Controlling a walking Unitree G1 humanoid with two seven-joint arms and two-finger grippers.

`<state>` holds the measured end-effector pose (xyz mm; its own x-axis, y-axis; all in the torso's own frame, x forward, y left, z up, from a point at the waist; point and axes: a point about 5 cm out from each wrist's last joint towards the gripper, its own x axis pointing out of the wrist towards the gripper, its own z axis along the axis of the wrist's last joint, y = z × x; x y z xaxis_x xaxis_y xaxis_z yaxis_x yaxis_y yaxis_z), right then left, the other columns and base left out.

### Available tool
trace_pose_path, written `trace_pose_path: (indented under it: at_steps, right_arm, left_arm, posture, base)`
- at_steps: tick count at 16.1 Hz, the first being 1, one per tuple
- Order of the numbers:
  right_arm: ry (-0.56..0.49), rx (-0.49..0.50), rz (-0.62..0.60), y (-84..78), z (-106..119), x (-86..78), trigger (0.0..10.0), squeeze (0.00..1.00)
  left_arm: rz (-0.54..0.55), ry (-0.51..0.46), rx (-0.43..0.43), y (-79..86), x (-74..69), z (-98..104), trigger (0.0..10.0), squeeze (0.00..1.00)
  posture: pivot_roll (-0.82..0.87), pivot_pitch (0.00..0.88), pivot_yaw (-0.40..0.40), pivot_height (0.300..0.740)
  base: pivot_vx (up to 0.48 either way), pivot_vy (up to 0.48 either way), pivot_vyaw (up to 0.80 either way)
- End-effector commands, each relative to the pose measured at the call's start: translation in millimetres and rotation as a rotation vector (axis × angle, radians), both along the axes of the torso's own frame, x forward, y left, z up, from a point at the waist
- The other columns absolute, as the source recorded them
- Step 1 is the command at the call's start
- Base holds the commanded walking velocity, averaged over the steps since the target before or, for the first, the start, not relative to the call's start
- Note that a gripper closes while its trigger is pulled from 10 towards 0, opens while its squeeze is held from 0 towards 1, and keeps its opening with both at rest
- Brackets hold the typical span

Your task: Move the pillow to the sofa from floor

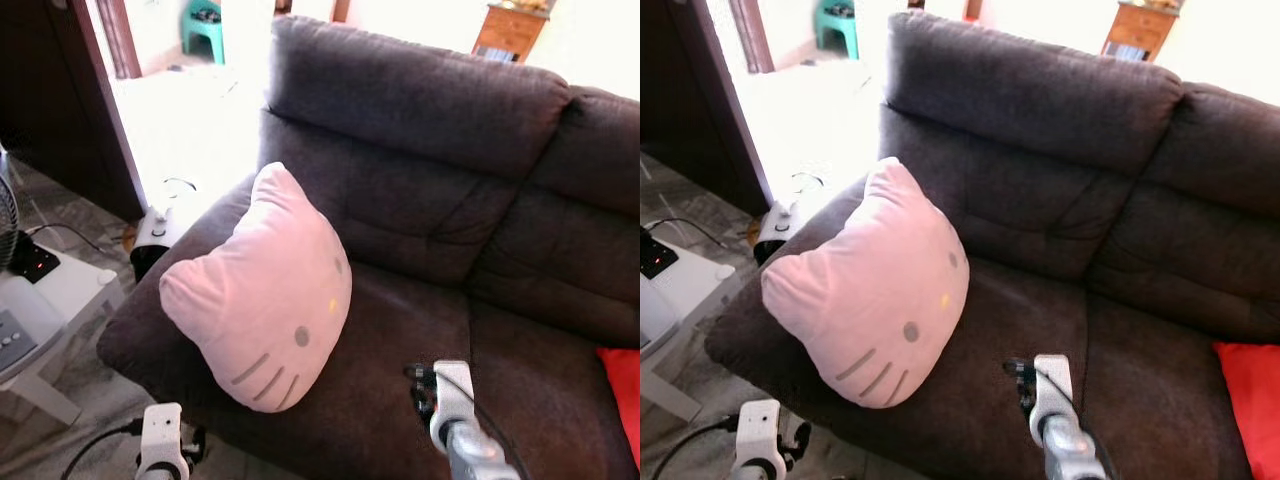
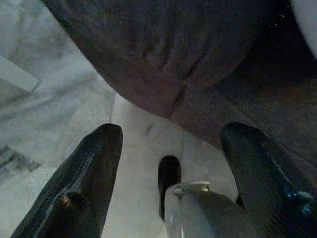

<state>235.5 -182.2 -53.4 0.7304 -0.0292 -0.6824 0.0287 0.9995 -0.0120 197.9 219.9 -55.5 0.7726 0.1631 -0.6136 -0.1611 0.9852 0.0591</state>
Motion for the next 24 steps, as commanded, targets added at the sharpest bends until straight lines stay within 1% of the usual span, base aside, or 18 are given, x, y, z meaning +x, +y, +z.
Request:
trace_pose_path:
  at_steps: [1,2,4,6,8,10,11,12,13,14,15,16,18,20,21,22,23,24]
  right_arm:
    - [0.038,0.000,-0.041,-7.7,-5,-8.2,10.0,0.00]
    - [0.062,-0.006,-0.061,-11.6,-8,-13.6,10.0,0.00]
    - [0.080,-0.006,-0.071,-12.3,-11,-19.2,10.0,0.00]
    - [0.097,0.008,-0.067,-7.2,-15,-24.3,10.0,0.00]
    - [0.116,0.013,-0.050,-1.4,-18,-28.4,10.0,0.00]
    - [0.134,0.030,-0.030,7.9,-22,-32.5,10.0,0.00]
    - [0.148,0.031,0.010,16.4,-24,-34.3,10.0,0.00]
    - [0.148,0.031,0.063,28.4,-24,-33.6,10.0,0.00]
    - [0.148,0.037,0.062,33.1,-24,-32.6,10.0,0.00]
    - [0.151,0.037,0.063,36.4,-23,-31.4,10.0,0.00]
    - [0.156,0.027,0.091,40.9,-22,-29.4,10.0,0.00]
    - [0.154,0.024,0.104,44.5,-21,-26.7,10.0,0.00]
    - [0.147,0.024,0.111,49.1,-18,-20.7,10.0,0.00]
    - [0.141,0.022,0.130,55.1,-15,-16.1,10.0,0.00]
    - [0.142,0.021,0.131,55.3,-15,-16.5,10.0,0.00]
    - [0.147,0.018,0.130,51.0,-18,-21.0,10.0,0.00]
    - [0.149,0.017,0.131,49.1,-19,-23.1,10.0,0.00]
    - [0.150,0.017,0.131,48.7,-19,-23.5,10.0,0.00]
  left_arm:
    - [0.005,0.015,-0.021,-3.2,-2.5,-4,10.0,0.00]
    - [-0.021,0.024,-0.021,-4.6,-0.9,-4,10.0,0.00]
    - [-0.065,0.066,-0.014,-4.5,0.4,-7,10.0,0.00]
    - [-0.075,0.106,-0.005,-2.5,0.0,-10,10.0,0.00]
    - [-0.067,0.120,-0.007,-1.0,1.1,-10,10.0,0.00]
    - [-0.035,0.126,-0.029,0.2,2.1,-11,10.0,0.00]
    - [0.004,0.102,-0.056,0.0,5.7,-9,10.0,0.00]
    - [0.040,0.080,-0.082,-2.2,12.1,-6,10.0,0.00]
    - [0.045,0.073,-0.103,-6.6,17.0,-4,10.0,0.00]
    - [0.002,0.068,-0.096,-11.8,22.3,-2,10.0,0.00]
    - [-0.003,0.074,-0.107,-13.7,23.0,-2,10.0,0.00]
    - [0.045,0.067,-0.138,-12.6,22.2,-3,10.0,0.00]
    - [0.046,0.068,-0.137,-12.7,21.2,-4,10.0,0.00]
    - [0.009,0.081,-0.106,-13.0,19.7,-4,10.0,0.00]
    - [-0.007,0.088,-0.084,-13.0,17.8,-5,10.0,0.00]
    - [-0.033,0.106,-0.039,-11.8,13.3,-8,10.0,0.00]
    - [-0.031,0.119,-0.028,-9.1,7.7,-10,10.0,0.00]
    - [-0.022,0.120,-0.030,-7.6,5.9,-11,10.0,0.00]
  posture:
    - [0.23,0.094,-0.137,0.740]
    - [0.23,0.091,-0.128,0.740]
    - [0.22,0.078,-0.098,0.740]
    - [0.21,0.067,-0.074,0.740]
    - [0.21,0.055,-0.056,0.740]
    - [0.18,0.046,-0.049,0.740]
    - [0.18,0.041,-0.051,0.740]
    - [0.17,0.032,-0.058,0.740]
    - [0.18,0.027,-0.063,0.740]
    - [0.18,0.024,-0.070,0.740]
    - [0.18,0.017,-0.077,0.740]
    - [0.18,0.017,-0.078,0.740]
    - [0.18,0.011,-0.084,0.740]
    - [0.19,0.011,-0.086,0.740]
    - [0.19,0.011,-0.086,0.740]
    - [0.19,0.011,-0.085,0.740]
    - [0.19,0.013,-0.084,0.740]
    - [0.19,0.013,-0.084,0.740]
  base:
    - [0.000,0.000,0.00]
    - [0.000,0.000,0.00]
    - [0.000,0.000,0.00]
    - [0.000,0.000,0.00]
    - [0.000,0.000,0.00]
    - [0.000,0.000,0.00]
    - [0.000,0.000,0.00]
    - [0.000,0.000,0.00]
    - [0.000,0.000,0.00]
    - [0.000,0.000,0.00]
    - [0.000,0.000,0.00]
    - [0.000,0.000,0.00]
    - [0.000,0.000,0.00]
    - [0.000,0.000,0.00]
    - [0.000,0.000,0.00]
    - [0.000,0.000,0.00]
    - [0.000,0.000,0.00]
    - [0.000,0.000,0.00]
